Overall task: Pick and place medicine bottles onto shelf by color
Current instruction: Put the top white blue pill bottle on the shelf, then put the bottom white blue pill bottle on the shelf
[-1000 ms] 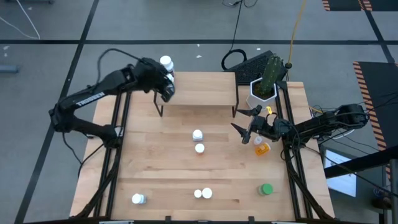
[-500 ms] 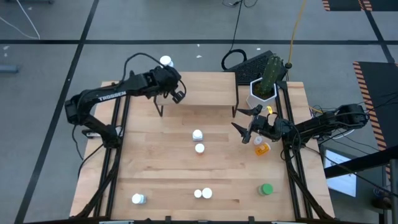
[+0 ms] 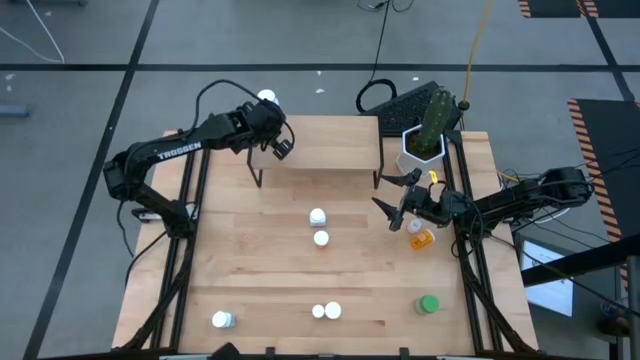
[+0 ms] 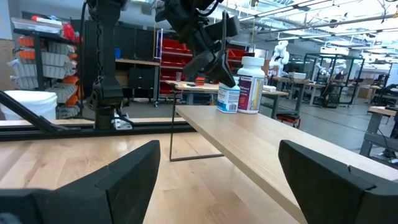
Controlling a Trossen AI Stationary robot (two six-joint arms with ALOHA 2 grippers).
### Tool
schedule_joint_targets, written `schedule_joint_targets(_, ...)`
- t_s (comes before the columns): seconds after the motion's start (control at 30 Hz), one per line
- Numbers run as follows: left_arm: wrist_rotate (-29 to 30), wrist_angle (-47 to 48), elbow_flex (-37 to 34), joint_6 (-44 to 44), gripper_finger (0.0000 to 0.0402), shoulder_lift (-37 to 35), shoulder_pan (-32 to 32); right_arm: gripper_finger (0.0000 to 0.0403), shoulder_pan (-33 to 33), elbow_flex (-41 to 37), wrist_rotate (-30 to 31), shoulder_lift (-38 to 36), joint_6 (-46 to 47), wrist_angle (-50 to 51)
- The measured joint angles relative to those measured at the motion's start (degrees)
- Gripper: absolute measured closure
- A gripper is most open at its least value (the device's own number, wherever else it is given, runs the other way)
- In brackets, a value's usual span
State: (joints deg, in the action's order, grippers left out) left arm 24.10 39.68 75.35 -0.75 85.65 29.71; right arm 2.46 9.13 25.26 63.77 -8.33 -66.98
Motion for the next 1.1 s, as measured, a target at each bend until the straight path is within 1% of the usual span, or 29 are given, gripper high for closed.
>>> schedule_joint_targets(0.23,0.00,0.00,0.00,0.02,0.0394,0.00,0.64,0.0078,0.00,0.00,0.00,0.00,0.02,0.00)
schedule_joint_targets(0.33,-0.09,0.42,0.00,0.15,0.0394,-1.07,0.12,0.0078,0.00,0.00,-0.01,0.00,0.05,-0.02)
schedule_joint_targets(0.53,-0.45,1.02,0.07,0.43,0.0391,-6.55,-3.50,0.0078,0.00,0.00,-0.02,0.00,0.08,-0.47)
schedule_joint_targets(0.6,-0.81,2.33,0.07,-0.23,0.0381,-9.60,-5.13,0.0078,0.00,0.00,-0.02,0.00,0.11,-0.62)
schedule_joint_targets(0.7,-1.45,7.52,0.07,-3.23,0.0352,-14.28,-8.53,0.0078,0.00,0.00,-0.04,0.00,1.04,-0.96)
schedule_joint_targets(0.8,-5.24,16.09,0.07,-9.81,0.0311,-18.29,-13.26,0.0078,0.00,0.00,-0.06,0.00,2.07,-0.94)
schedule_joint_targets(0.87,-8.71,22.02,0.07,-15.48,0.0284,-20.17,-17.72,0.0078,0.00,0.00,-0.83,0.00,2.27,-0.94)
schedule_joint_targets(0.9,-9.38,24.91,0.07,-18.66,0.0272,-20.86,-20.43,0.0078,-0.02,0.00,-1.82,0.00,2.27,-1.03)
schedule_joint_targets(0.97,-8.89,29.46,0.07,-25.61,0.0254,-21.22,-27.45,0.0078,-0.04,-0.02,-5.06,0.02,2.24,-1.92)
schedule_joint_targets(1.0,-7.52,31.22,0.01,-29.09,0.0248,-21.18,-31.20,0.0078,-0.02,-0.01,-7.24,0.02,2.24,-2.38)
schedule_joint_targets(1.1,-3.04,31.06,-2.66,-37.72,0.0239,-21.02,-42.33,0.0078,-0.02,0.00,-13.62,0.02,1.99,-4.37)
